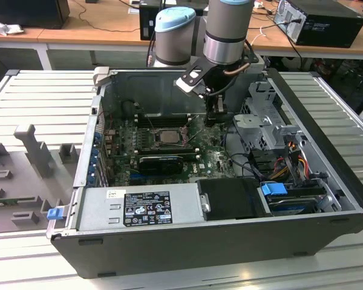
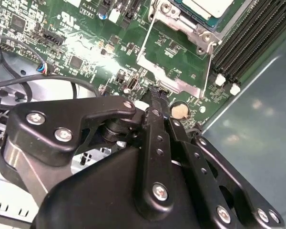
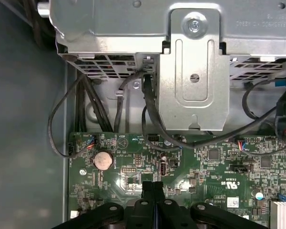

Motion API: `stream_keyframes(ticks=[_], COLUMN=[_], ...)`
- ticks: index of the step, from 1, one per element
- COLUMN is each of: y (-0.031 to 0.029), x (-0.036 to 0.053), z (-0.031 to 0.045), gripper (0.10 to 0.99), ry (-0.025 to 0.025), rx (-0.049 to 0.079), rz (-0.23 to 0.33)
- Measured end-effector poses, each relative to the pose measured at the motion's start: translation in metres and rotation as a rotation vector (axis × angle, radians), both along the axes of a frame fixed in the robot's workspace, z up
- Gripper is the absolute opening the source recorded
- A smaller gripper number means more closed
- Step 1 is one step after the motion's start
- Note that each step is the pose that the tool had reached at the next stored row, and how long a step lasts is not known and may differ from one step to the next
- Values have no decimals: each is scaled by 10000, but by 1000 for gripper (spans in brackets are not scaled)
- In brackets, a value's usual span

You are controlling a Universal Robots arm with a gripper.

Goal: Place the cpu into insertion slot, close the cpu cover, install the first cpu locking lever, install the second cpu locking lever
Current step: 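Close the cpu cover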

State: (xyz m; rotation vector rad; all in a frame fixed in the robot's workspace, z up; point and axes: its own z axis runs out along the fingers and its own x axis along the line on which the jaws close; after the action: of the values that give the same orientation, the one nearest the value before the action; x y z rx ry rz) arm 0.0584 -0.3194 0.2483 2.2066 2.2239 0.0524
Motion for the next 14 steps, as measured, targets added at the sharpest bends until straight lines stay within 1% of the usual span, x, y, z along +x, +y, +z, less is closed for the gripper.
stream_keyframes(ticks=[2, 4, 6, 11, 14], y=[0, 0, 0, 0, 0], x=[-19, -67, -75, -137, -154], z=[-2, -4, -5, -5, -5], gripper=[106, 106, 106, 106, 106], ry=[1, 3, 2, 2, 3], rx=[-2, -1, 0, 1, 0], rz=[4, 7, 9, 8, 8])
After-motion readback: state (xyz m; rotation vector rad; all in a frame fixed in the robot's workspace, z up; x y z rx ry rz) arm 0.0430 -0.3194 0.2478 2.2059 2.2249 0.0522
